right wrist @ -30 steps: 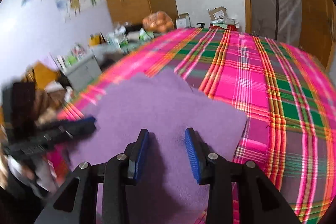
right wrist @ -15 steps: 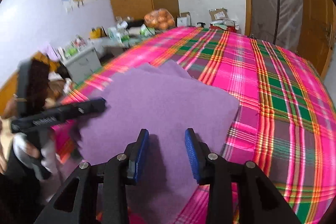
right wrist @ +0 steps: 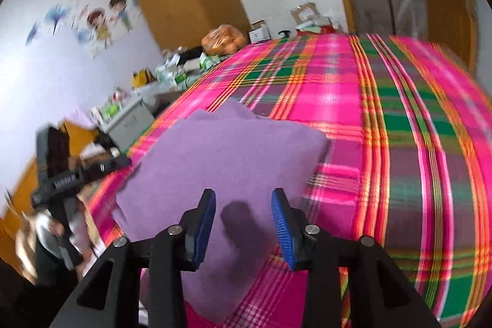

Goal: Fold clothes

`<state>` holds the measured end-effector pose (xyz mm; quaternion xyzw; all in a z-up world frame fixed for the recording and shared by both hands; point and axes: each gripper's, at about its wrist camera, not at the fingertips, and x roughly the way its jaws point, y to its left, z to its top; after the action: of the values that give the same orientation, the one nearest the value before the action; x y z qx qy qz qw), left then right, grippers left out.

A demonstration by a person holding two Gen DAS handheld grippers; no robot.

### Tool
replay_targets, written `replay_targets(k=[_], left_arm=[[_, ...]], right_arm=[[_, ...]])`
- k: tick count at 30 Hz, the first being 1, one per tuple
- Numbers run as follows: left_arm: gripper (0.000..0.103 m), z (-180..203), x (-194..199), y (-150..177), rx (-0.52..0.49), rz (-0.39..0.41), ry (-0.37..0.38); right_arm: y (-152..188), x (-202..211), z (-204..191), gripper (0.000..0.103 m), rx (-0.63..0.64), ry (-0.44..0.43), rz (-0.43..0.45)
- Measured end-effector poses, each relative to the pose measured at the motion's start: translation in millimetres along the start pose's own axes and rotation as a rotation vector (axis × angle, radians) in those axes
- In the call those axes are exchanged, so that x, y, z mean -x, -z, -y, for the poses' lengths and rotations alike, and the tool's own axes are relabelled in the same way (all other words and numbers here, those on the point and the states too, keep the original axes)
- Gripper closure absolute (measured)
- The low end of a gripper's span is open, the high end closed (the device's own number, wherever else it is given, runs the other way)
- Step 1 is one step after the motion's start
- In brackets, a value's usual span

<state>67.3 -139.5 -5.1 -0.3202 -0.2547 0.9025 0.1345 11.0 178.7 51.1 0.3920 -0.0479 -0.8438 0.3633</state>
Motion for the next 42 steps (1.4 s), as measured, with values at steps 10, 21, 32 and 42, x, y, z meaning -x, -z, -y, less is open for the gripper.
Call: replay_targets(k=[10, 21, 32, 42], left_arm=[[0.054, -2, -28, -1, 0.047, -0.116, 0.064], [0.054, -1, -64, -18, 0.062, -0.19, 0.075], [0.054, -4, -88, -31, 0.092, -0.198, 0.107], [0.054, 11, -54, 13, 0.111, -0.221, 0.145]], right_arm=[[5, -6, 33, 0.053, -0.169, -0.122, -0.046], [3, -31, 42, 0.051, -0.282, -0.19, -0.115], [-10, -51, 30, 0.044, -0.265, -0.181, -0.122], [0, -41, 21, 0.044, -0.214, -0.202, -0.184]])
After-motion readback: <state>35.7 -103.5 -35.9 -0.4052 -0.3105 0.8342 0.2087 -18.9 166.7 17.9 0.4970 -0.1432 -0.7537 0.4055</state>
